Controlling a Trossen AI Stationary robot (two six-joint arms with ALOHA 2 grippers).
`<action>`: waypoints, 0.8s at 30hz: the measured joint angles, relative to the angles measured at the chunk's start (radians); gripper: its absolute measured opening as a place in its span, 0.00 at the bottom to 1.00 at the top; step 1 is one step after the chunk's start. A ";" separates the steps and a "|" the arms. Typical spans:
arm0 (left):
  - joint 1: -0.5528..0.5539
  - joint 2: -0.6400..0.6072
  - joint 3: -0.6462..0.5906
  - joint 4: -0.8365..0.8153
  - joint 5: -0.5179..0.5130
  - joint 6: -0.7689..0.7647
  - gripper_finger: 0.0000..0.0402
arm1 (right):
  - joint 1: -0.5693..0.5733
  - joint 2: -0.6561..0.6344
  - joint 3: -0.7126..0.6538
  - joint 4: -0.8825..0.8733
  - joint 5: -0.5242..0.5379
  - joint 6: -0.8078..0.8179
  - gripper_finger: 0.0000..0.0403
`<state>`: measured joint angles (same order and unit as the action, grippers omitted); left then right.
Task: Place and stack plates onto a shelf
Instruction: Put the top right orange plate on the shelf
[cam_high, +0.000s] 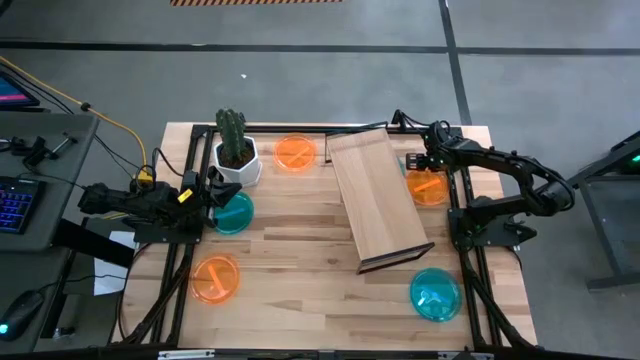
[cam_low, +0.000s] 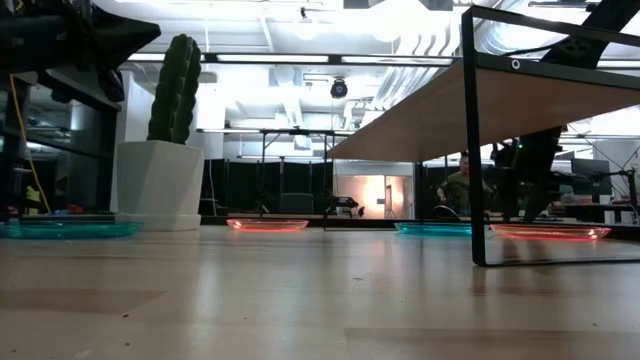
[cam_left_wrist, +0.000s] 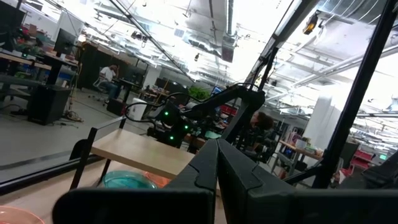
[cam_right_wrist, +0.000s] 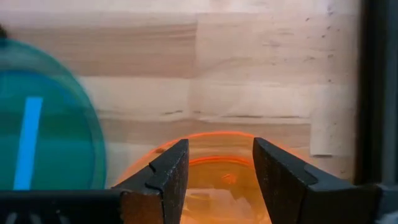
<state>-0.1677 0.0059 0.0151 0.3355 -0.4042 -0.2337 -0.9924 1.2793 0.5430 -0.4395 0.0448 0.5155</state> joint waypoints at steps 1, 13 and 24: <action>0.000 0.000 0.000 0.000 0.000 0.000 0.00 | 0.005 0.000 0.000 0.007 -0.055 -0.002 0.40; 0.000 0.000 0.000 0.000 -0.011 0.001 0.00 | 0.165 -0.064 0.133 -0.105 -0.128 0.001 0.40; 0.000 0.000 0.000 -0.007 0.002 -0.015 0.00 | 0.321 -0.072 0.274 -0.519 0.165 0.068 0.40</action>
<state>-0.1680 0.0059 0.0151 0.3283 -0.4023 -0.2491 -0.6716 1.2076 0.8167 -0.9584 0.2098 0.5839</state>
